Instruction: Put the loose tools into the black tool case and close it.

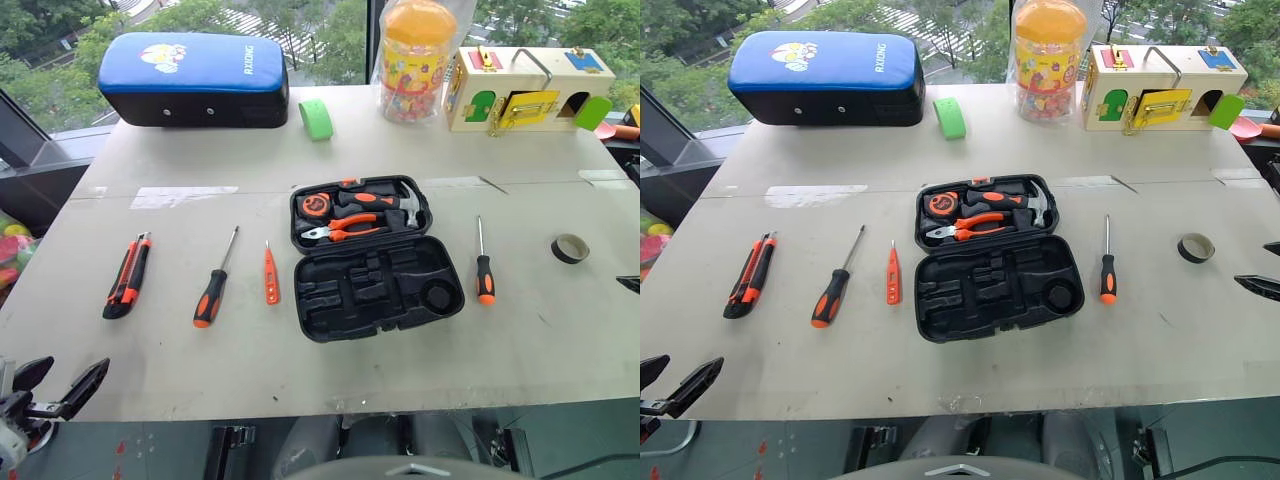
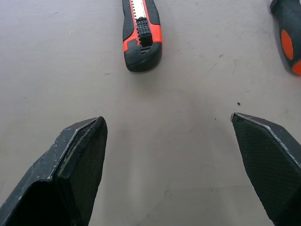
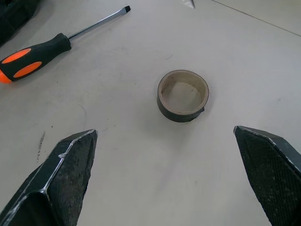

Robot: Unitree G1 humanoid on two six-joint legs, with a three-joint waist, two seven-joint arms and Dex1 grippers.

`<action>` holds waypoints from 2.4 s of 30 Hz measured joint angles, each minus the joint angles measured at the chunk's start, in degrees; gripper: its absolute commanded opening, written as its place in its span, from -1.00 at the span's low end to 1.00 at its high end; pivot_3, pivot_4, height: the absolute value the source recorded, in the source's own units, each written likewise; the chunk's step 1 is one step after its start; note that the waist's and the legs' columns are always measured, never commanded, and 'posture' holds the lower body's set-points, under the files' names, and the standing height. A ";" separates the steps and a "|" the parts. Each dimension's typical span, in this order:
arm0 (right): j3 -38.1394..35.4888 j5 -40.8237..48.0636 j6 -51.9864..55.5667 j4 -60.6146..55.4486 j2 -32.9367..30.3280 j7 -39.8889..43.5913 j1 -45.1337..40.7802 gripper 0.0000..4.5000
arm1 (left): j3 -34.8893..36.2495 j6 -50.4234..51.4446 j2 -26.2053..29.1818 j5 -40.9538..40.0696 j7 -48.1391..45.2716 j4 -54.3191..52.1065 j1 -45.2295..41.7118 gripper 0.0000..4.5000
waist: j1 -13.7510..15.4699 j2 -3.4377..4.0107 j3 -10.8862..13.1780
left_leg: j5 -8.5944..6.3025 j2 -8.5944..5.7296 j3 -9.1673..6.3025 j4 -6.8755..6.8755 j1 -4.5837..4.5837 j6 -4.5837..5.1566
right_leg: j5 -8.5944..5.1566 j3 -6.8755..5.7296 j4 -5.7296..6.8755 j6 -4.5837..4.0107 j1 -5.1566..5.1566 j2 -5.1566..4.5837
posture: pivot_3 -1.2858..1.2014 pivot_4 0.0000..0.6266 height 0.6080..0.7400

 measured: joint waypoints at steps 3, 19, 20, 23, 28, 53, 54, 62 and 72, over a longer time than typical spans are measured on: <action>0.00 -0.07 -0.85 0.63 0.00 -0.11 -0.28 0.98 | -0.05 0.00 0.14 0.35 -0.01 0.70 -0.44 1.00 | 0.05 0.01 0.00 | 0.00 0.00 0.00 0.00 0.00 0.00 | 0.00 -0.01 0.00 0.00 0.00 0.00 | 0.03 -0.52 0.93; -0.14 1.56 -0.60 -6.94 1.59 -0.97 -2.73 0.98 | -2.16 5.19 3.05 -0.67 2.17 -0.05 -6.93 1.00 | -0.09 0.06 -0.02 | 0.12 0.00 0.00 -0.01 0.01 -0.20 | 0.01 0.01 0.02 0.02 0.00 0.01 | 0.03 -0.52 0.93; 0.03 3.74 2.47 -12.92 2.29 -0.49 -2.05 0.98 | -2.62 7.23 3.11 -2.09 2.43 -2.68 -6.93 1.00 | -0.22 0.07 -0.02 | 0.13 0.01 0.00 -0.01 0.00 -0.22 | 0.02 0.03 0.03 0.02 -0.02 0.01 | 0.03 -0.52 0.93; 2.26 10.08 10.49 -30.55 3.25 0.26 -1.64 0.98 | -6.18 12.73 4.49 -4.74 4.69 -10.24 -10.09 1.00 | -0.01 0.13 0.01 | 0.13 0.03 -0.05 -0.02 -0.01 -0.22 | 0.02 -0.03 0.06 0.03 -0.03 0.03 | 0.03 -0.52 0.93; 7.08 15.67 16.00 -47.00 6.52 -1.20 -5.27 0.98 | -11.53 23.91 6.77 -6.20 13.17 -13.46 -18.27 1.00 | 0.21 0.10 0.02 | 0.14 0.00 -0.07 0.00 -0.04 -0.23 | 0.03 -0.06 0.02 0.04 -0.04 0.03 | 0.03 -0.52 0.93; 14.30 21.74 22.89 -63.62 13.57 -7.84 -9.25 1.00 | -32.02 33.92 10.39 -0.40 18.04 -3.88 -39.82 -0.54 | 0.65 -0.15 0.08 | 0.23 -0.06 -0.28 0.04 -0.04 -0.38 | 0.05 -0.26 0.16 0.05 -0.11 0.01 | 0.03 -0.52 0.93; 14.30 21.74 22.95 -63.63 13.57 -7.87 -9.00 1.00 | -32.13 33.23 11.02 -0.36 16.98 -3.61 -40.46 -0.54 | 0.66 -0.21 0.11 | 0.23 -0.06 -0.32 0.05 -0.07 -0.39 | 0.05 -0.31 0.15 0.04 -0.10 0.01 | 0.03 -0.52 0.93; 12.06 21.05 23.02 -64.22 12.40 -9.40 -3.03 1.00 | -46.28 16.17 23.08 1.35 -11.22 -0.96 -63.57 -0.54 | 0.62 -0.34 0.19 | 0.23 -0.12 -0.40 0.12 -0.32 -0.38 | 0.04 -0.42 -0.05 0.05 -0.13 -0.05 | 0.03 -0.52 0.93; 7.45 20.27 23.13 -69.26 12.11 -14.26 5.47 1.00 | -75.87 12.56 10.49 16.19 -23.16 11.91 -82.93 -0.54 | 0.00 -0.48 0.27 | 0.29 -0.15 -0.44 0.47 -0.90 -0.43 | 0.08 -0.54 0.33 0.13 -0.66 0.06 | 0.03 -0.52 0.93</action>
